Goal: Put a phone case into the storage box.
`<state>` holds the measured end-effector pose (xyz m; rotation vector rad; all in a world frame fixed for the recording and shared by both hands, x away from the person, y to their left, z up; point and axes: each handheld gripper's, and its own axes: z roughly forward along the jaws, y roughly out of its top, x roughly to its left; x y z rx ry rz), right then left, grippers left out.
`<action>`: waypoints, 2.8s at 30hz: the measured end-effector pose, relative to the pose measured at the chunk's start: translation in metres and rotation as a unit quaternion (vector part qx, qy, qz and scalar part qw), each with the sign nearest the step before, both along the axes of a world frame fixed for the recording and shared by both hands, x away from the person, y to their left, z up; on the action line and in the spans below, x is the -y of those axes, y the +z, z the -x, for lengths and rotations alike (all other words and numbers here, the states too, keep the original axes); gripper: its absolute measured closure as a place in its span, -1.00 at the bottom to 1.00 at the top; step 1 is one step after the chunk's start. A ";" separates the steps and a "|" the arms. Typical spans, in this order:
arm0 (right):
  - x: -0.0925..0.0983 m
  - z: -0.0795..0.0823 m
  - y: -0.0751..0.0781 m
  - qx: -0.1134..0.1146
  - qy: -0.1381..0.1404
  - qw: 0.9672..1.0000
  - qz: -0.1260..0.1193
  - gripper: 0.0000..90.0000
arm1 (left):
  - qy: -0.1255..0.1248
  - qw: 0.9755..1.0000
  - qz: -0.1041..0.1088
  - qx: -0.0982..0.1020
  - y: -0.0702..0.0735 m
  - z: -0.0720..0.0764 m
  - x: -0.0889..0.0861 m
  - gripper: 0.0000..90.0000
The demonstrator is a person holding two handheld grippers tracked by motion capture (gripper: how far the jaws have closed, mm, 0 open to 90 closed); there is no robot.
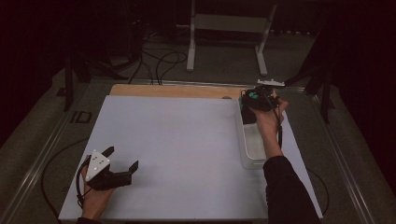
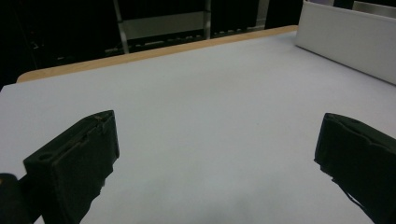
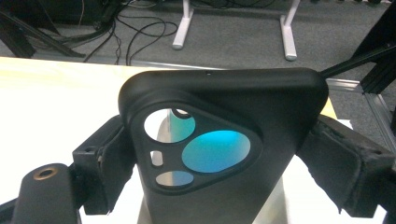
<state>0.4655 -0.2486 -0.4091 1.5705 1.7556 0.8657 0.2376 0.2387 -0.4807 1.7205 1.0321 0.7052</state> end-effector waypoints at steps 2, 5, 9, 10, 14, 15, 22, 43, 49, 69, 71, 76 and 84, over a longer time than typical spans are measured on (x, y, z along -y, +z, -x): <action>-0.001 -0.002 -0.002 -0.002 -0.001 1.000 0.002 -0.68 | 0.000 1.000 -0.001 0.000 0.000 0.000 0.000 -0.99; -0.002 -0.004 -0.005 -0.006 -0.002 1.000 0.004 -0.68 | -0.001 1.000 -0.001 0.000 0.000 0.000 0.001 -0.99; -0.002 -0.007 -0.010 -0.012 -0.005 1.000 0.005 -0.68 | -0.001 1.000 0.000 0.000 0.000 0.000 0.000 -0.99; -0.002 -0.007 -0.011 -0.013 -0.006 1.000 0.006 -0.68 | -0.001 1.000 0.000 0.000 0.000 0.000 0.000 -0.99; -0.003 -0.011 -0.016 -0.017 -0.009 1.000 0.008 -0.68 | -0.002 1.000 -0.001 -0.001 0.000 0.000 0.001 -0.99; -0.004 -0.012 -0.016 -0.016 -0.009 1.000 0.009 -0.68 | -0.002 1.000 0.000 -0.001 0.000 0.000 0.001 -0.99; -0.008 -0.018 -0.018 -0.015 -0.011 1.000 0.018 -0.69 | -0.001 1.000 0.003 0.000 0.000 0.001 0.000 -0.99; -0.006 -0.030 -0.024 -0.005 -0.013 1.000 0.011 -0.75 | -0.002 1.000 0.005 0.000 0.000 0.001 0.000 -0.99; -0.007 -0.030 -0.023 -0.001 -0.010 1.000 0.010 -0.79 | -0.003 1.000 0.003 -0.001 0.000 0.001 0.000 -0.99; -0.007 -0.018 -0.021 0.015 0.019 1.000 -0.011 -0.79 | -0.002 1.000 0.001 -0.005 -0.001 0.001 0.001 -0.99; -0.007 -0.017 -0.021 0.016 0.019 1.000 -0.013 -0.79 | -0.003 1.000 0.000 -0.005 -0.001 0.001 0.001 -0.99; -0.009 -0.007 -0.021 0.021 0.037 0.999 -0.034 -0.79 | -0.003 1.000 -0.001 -0.006 -0.001 0.001 0.001 -0.99; -0.016 0.011 -0.022 0.014 0.061 0.997 -0.051 -0.78 | -0.004 1.000 -0.001 -0.008 -0.001 0.000 0.002 -0.99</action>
